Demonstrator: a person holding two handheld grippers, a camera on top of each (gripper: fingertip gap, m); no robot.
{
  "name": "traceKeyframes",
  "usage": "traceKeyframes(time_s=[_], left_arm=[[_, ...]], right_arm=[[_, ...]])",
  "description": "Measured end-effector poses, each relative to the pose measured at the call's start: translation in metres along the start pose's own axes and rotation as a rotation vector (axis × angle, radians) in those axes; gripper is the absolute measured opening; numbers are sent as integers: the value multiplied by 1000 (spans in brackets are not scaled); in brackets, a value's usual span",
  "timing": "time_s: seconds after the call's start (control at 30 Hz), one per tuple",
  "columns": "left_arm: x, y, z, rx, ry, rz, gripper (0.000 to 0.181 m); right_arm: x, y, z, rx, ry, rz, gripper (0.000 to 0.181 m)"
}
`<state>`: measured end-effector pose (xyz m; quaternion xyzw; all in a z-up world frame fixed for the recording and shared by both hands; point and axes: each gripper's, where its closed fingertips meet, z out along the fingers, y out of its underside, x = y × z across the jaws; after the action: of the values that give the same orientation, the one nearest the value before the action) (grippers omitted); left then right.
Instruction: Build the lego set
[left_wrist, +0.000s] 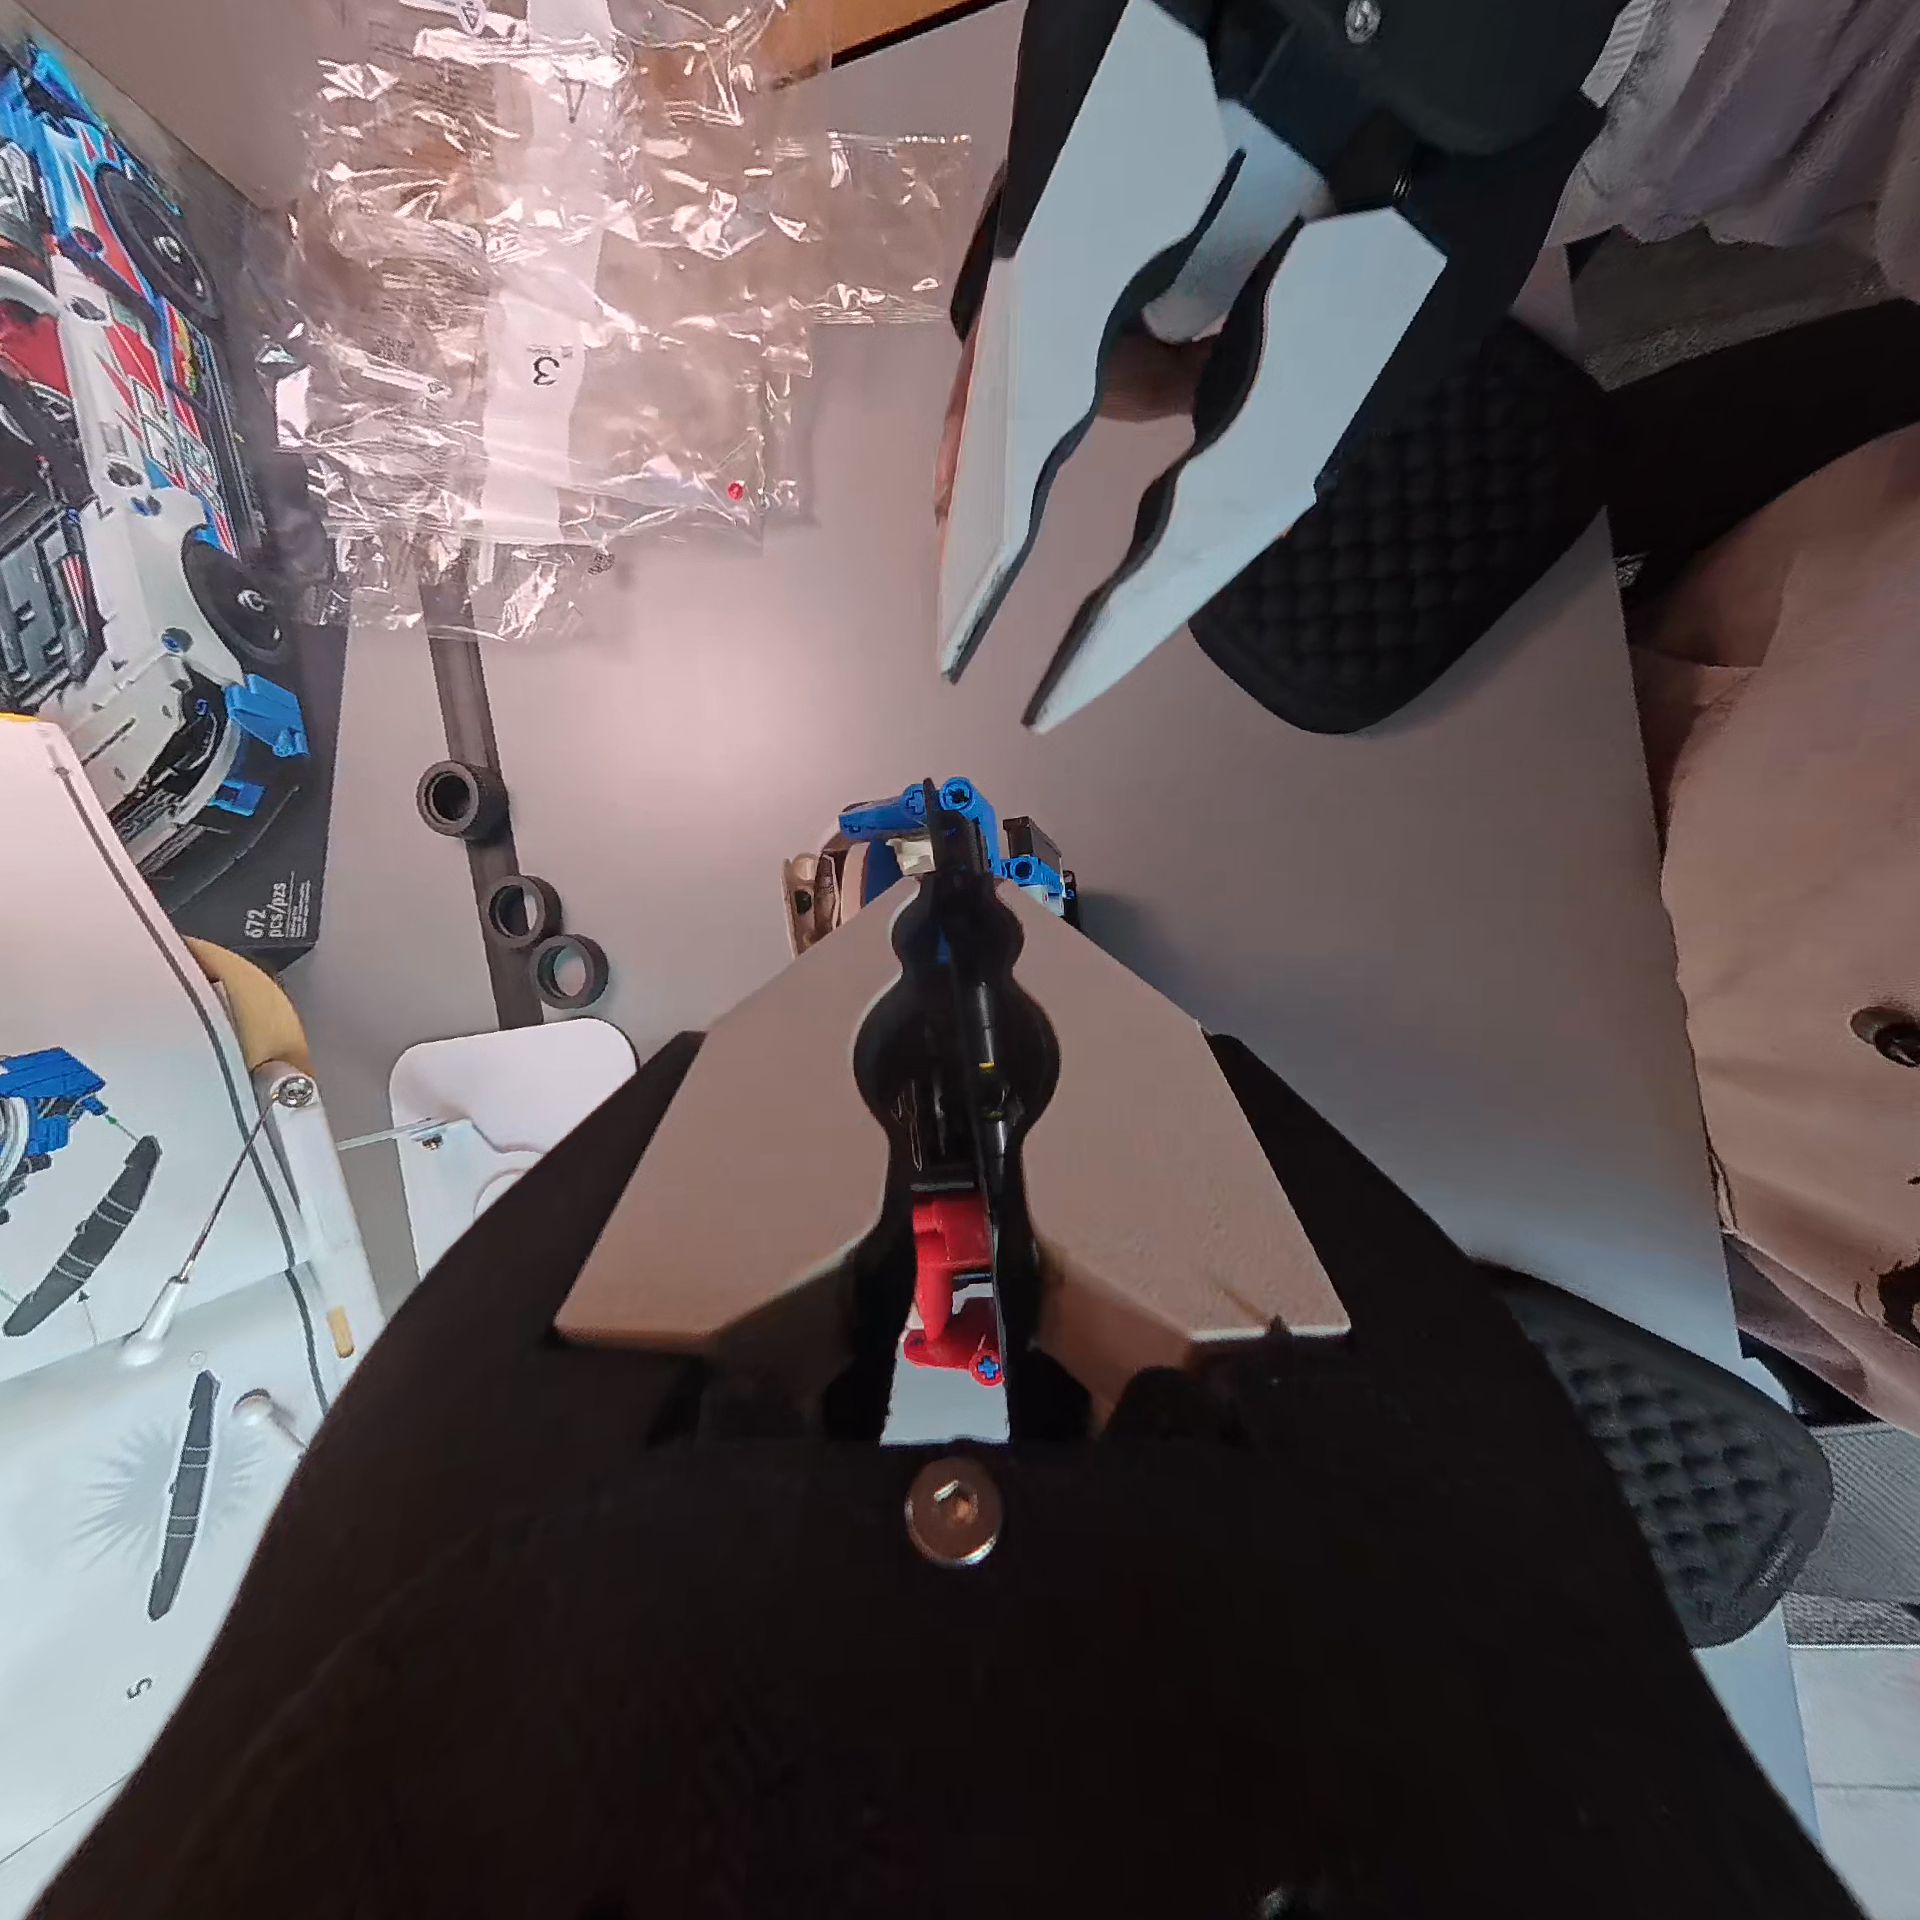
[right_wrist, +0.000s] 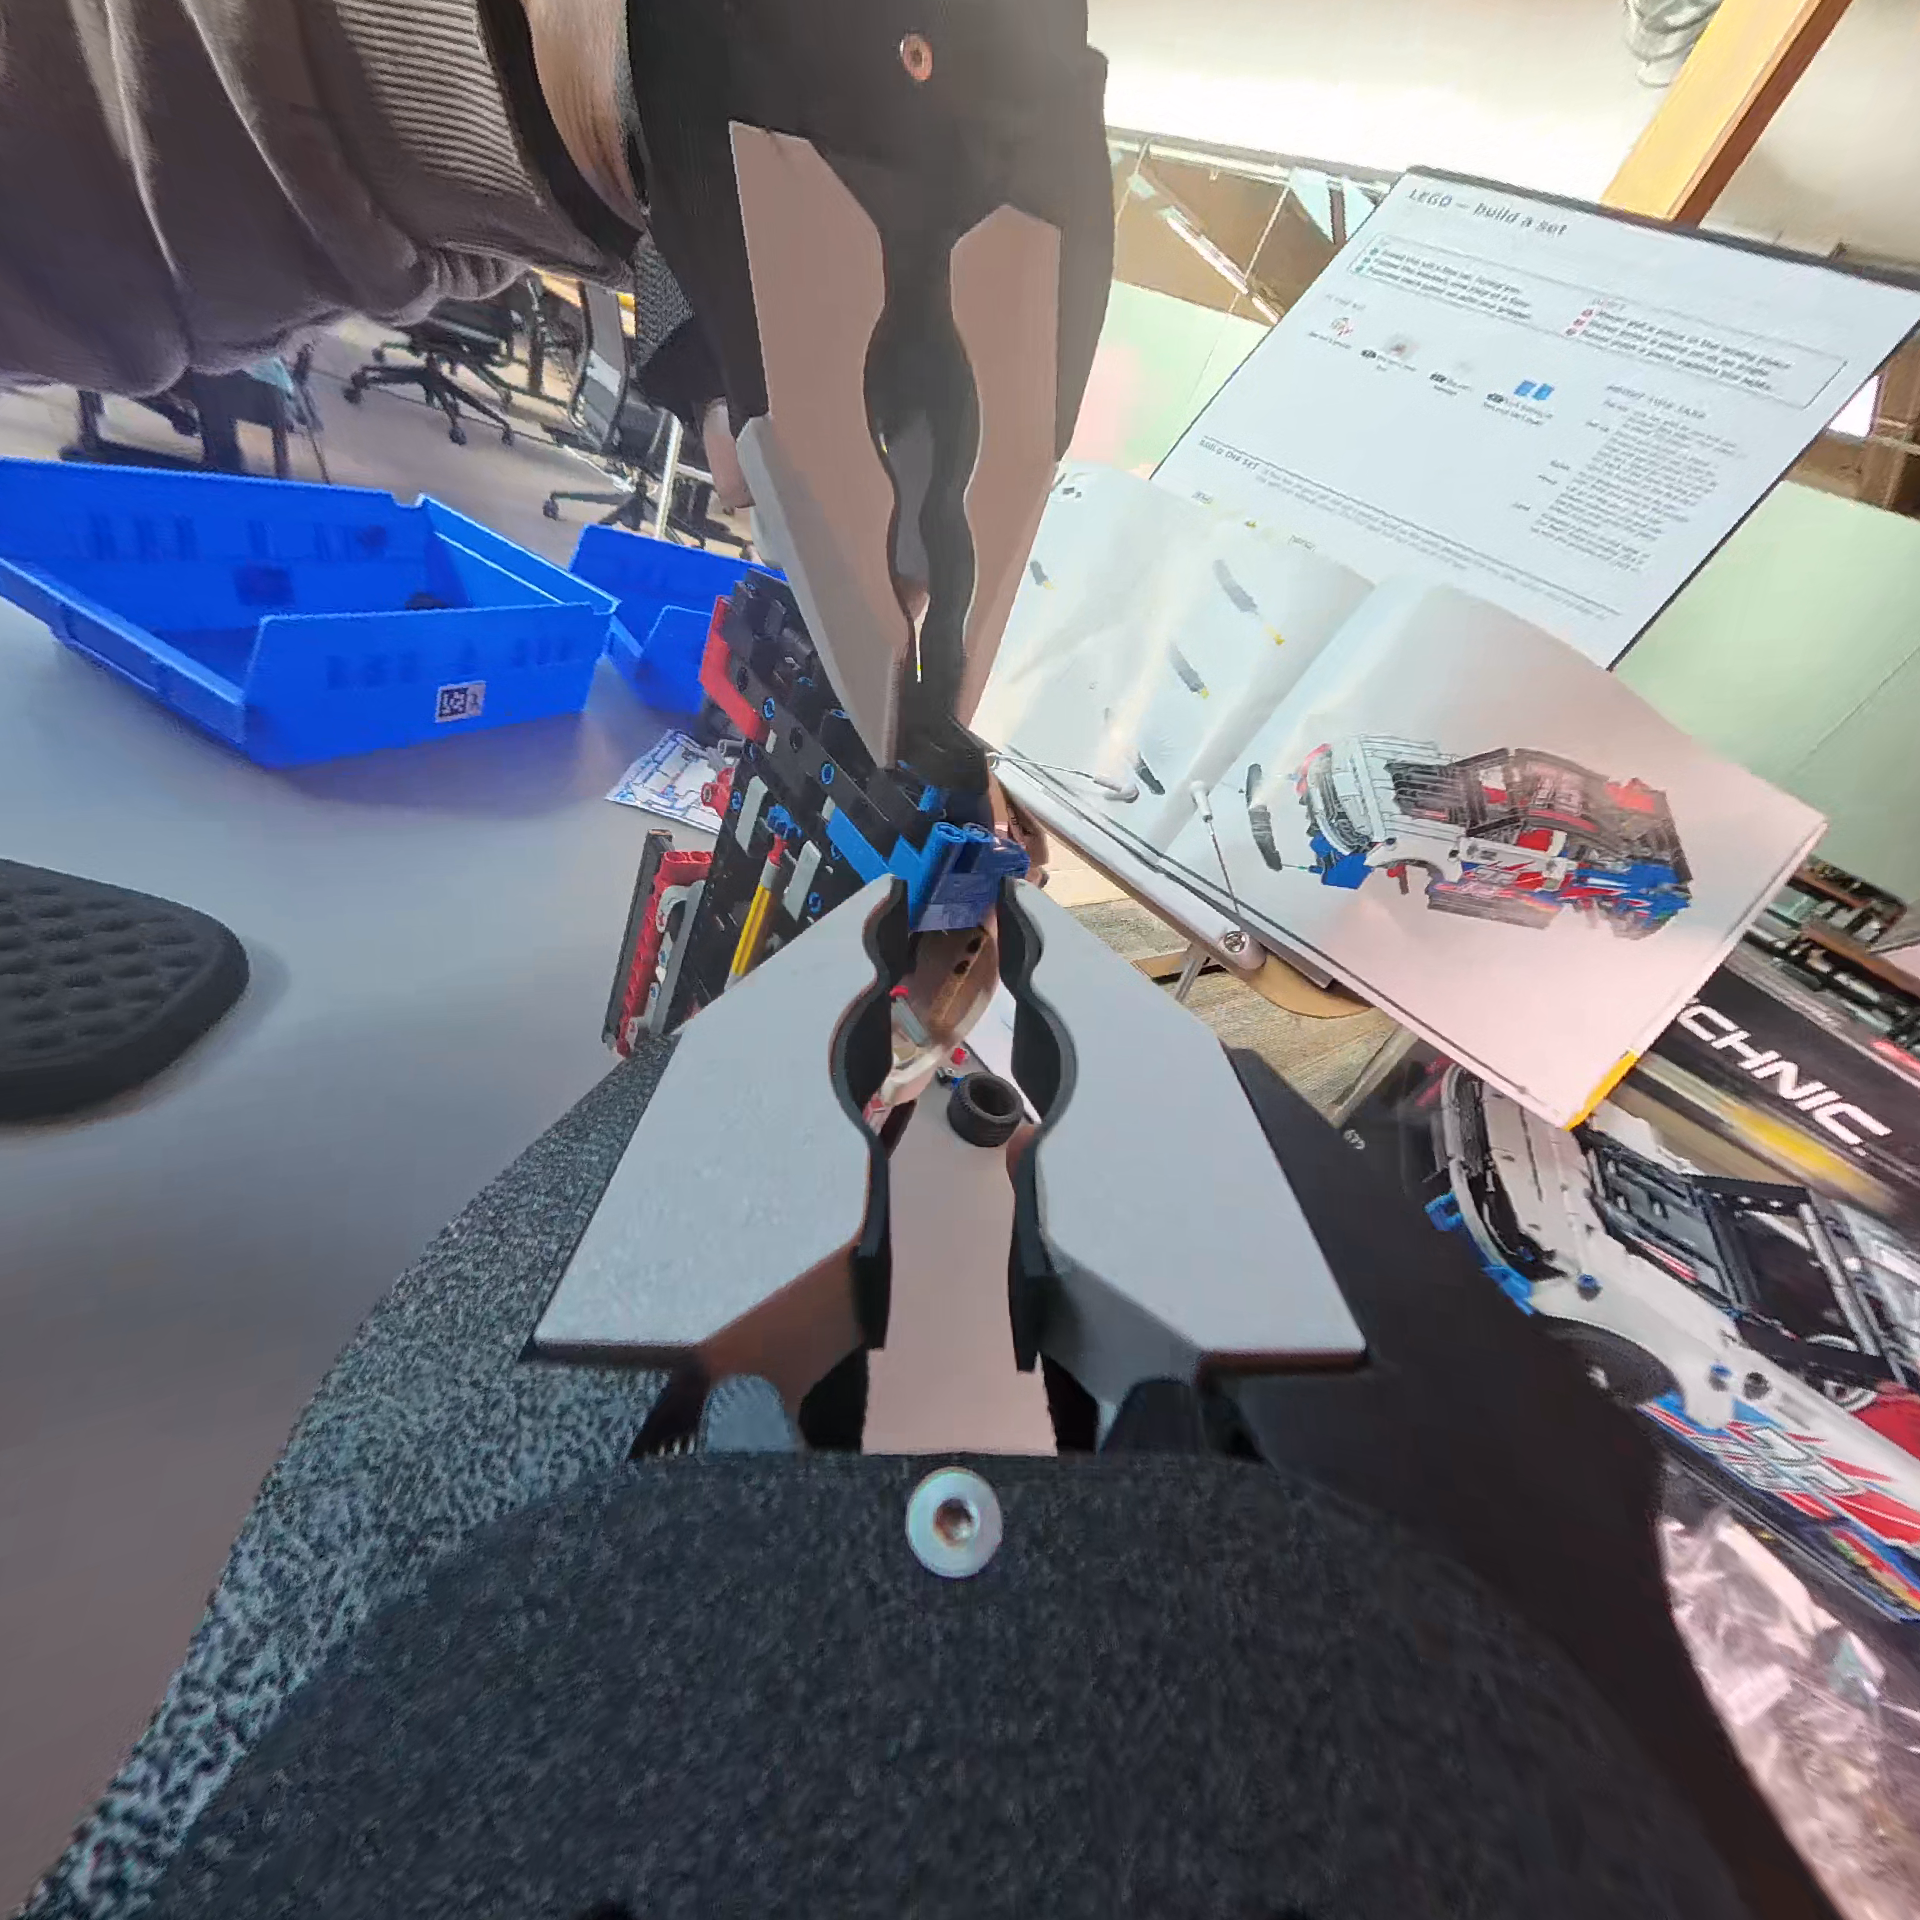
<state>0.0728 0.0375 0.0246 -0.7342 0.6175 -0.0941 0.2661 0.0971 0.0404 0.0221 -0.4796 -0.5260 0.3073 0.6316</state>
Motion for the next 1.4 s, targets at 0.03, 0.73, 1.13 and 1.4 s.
traceKeyframes(time_s=[0.03, 0.73, 1.13, 1.4], left_arm=[[1, -1, 1, -1, -2, 3, 5], [6, 5, 2, -196, 48, -1, 5], [4, 12, 2, -267, 143, -42, 5], [9, 11, 1, -173, 163, 1, 6]], right_arm=[[-2, 2, 3, 8, 8, 23, 16], [-8, 0, 21, -13, -38, -47, 5], [-6, 0, 26, -11, -66, 8, 6], [-8, -9, 22, -40, 26, -795, 47]])
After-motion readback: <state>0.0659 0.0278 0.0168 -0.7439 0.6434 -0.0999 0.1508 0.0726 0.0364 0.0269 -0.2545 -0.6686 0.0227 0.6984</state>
